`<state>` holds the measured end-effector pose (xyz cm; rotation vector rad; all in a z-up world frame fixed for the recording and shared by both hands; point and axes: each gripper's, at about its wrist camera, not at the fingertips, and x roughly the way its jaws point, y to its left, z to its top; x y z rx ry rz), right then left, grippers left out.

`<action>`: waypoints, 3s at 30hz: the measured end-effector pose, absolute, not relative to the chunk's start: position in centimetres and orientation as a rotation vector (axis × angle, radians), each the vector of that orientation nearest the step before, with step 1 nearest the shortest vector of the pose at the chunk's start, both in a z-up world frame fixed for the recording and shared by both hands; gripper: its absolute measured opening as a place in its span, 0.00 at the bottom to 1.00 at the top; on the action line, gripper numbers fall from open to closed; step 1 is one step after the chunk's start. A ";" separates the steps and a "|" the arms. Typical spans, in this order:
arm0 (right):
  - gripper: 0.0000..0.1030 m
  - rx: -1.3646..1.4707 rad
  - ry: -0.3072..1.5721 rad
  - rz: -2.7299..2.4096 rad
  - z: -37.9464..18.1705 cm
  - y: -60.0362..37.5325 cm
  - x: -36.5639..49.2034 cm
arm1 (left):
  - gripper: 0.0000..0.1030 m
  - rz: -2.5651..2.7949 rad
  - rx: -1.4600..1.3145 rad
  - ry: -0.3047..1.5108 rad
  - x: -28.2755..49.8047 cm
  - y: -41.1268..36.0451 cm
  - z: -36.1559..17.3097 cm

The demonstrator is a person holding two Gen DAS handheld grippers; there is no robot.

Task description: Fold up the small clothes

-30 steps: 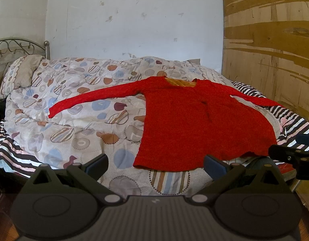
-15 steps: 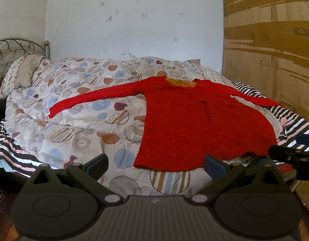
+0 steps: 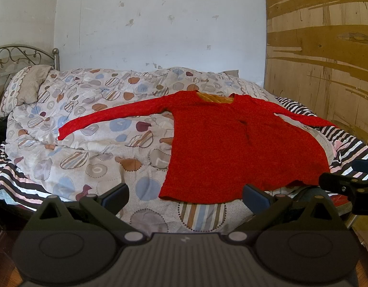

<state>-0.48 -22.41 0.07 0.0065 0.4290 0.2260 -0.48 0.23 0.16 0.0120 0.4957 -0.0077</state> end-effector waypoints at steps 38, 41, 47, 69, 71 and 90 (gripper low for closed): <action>1.00 0.030 0.498 0.225 1.1 -22.6 1.0 | 1.00 0.058 0.026 0.526 1.4 0.8 0.7; 1.00 0.011 0.512 0.222 2.1 -22.8 1.9 | 1.00 0.097 0.017 0.537 2.5 1.7 1.1; 1.00 -0.056 0.502 0.200 3.6 -22.9 3.2 | 1.00 0.148 -0.032 0.508 5.0 3.9 2.8; 1.00 -0.031 0.469 0.114 3.6 -26.9 14.7 | 1.00 0.178 0.020 0.469 20.5 2.6 5.6; 1.00 -0.042 0.473 0.095 3.3 -27.5 16.0 | 1.00 0.160 0.020 0.464 22.7 2.3 5.3; 1.00 0.001 0.453 -0.070 -0.7 -40.5 30.3 | 1.00 0.128 0.002 0.563 37.7 -1.7 0.1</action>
